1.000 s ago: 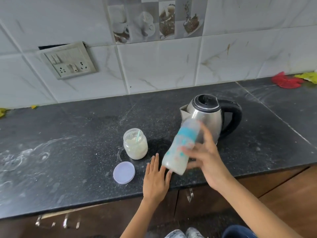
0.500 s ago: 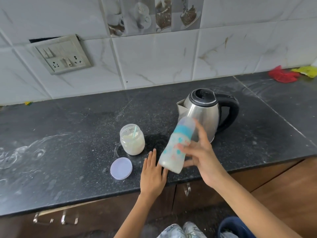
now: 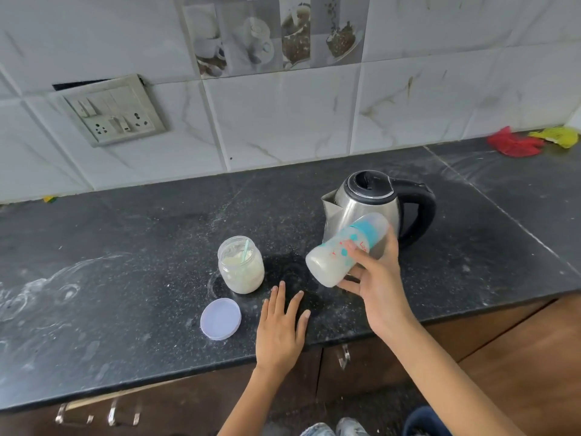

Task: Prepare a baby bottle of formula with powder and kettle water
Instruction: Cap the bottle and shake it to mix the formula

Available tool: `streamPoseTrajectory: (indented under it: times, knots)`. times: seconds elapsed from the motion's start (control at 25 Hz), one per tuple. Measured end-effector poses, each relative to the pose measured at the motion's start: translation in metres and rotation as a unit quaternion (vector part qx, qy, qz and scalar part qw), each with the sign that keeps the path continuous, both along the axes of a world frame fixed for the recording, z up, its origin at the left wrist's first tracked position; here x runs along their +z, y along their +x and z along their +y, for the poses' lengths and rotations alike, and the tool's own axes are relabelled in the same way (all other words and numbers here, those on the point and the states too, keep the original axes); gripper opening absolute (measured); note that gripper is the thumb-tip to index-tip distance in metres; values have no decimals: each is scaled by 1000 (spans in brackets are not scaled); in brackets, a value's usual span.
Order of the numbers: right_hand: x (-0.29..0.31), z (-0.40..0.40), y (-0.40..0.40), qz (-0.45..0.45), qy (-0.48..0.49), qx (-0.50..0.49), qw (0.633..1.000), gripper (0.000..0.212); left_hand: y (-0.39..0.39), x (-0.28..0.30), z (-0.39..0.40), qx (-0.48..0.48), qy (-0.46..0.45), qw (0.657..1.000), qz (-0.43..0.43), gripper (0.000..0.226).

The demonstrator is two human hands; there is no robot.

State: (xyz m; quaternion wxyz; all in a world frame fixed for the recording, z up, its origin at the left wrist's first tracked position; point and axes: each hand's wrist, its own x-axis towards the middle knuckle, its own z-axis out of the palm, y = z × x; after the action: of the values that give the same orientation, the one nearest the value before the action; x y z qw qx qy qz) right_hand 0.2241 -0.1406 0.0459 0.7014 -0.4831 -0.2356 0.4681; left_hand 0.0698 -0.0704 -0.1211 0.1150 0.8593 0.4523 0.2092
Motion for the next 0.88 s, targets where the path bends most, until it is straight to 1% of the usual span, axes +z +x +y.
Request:
streamPoseTrajectory:
  times: [0.04, 0.08, 0.12, 0.16, 0.2, 0.24, 0.28, 0.32, 0.36, 0.4, 0.44, 0.48, 0.52, 0.56, 0.6, 0.64, 0.68, 0.8, 0.84, 0.88]
  knots:
    - [2, -2, -3, -17, -8, 17, 1000, 84, 0, 2, -1, 1, 0, 1000, -6, 46]
    - [-1, -6, -8, -57, -22, 75, 995, 89, -2, 4, -2, -8, -4, 1000, -29, 46]
    - [-2, -13, -14, -91, -38, 143, 985, 94, -3, 6, -4, -11, -11, 997, -73, 52]
    - [-1, -18, -18, -107, -44, 177, 977, 95, -4, 7, -5, -16, -27, 994, -103, 60]
    - [0, -17, -14, -105, -41, 168, 979, 93, -4, 8, -5, -21, -34, 994, -99, 57]
    - [-3, -10, -5, -66, -29, 110, 991, 89, -2, 5, -2, -16, -11, 998, -60, 48]
    - [0, -5, 1, -4, -12, 46, 999, 85, -1, 3, -1, -6, 1, 1000, -17, 42]
    - [2, -1, 5, 35, -3, 6, 999, 81, 0, 2, 0, 1, -6, 1000, 3, 42]
    - [4, -2, 4, 36, -12, 3, 999, 80, 1, -2, 1, 1, -5, 1000, 9, 44]
    - [2, -5, -1, -1, -29, 43, 999, 84, -1, -4, 1, -6, -2, 1000, 16, 46]
    - [0, -11, -6, -49, -49, 99, 993, 89, -1, -5, 1, -17, 7, 1000, 22, 51]
    - [2, -17, -11, -80, -54, 135, 986, 92, -2, -5, 1, -18, 14, 1000, 22, 55]
    - [4, -19, -10, -89, -50, 132, 986, 91, -2, -6, 2, -14, 18, 1000, 21, 55]
    - [2, -15, -3, -72, -35, 83, 993, 89, -1, -6, 3, -5, 17, 1000, 19, 51]
    - [4, -11, 3, -33, -19, 24, 999, 86, 0, -5, 3, 3, 14, 1000, 21, 48]
    - [7, -8, 8, -3, -4, -12, 1000, 85, 2, -5, 2, 4, 6, 1000, 27, 48]
    - [9, -8, 8, -1, -5, -8, 1000, 88, 1, -6, 2, 3, 6, 999, 33, 48]
    - [1, -17, -9, -76, -53, 137, 986, 96, -4, -6, 3, -22, 0, 999, 40, 55]
    - [1, -21, -13, -78, -66, 158, 982, 95, -4, -6, 4, -19, 0, 999, 28, 57]
    - [0, -20, -11, -61, -72, 156, 983, 92, -3, -5, 4, -15, -4, 1000, 17, 55]
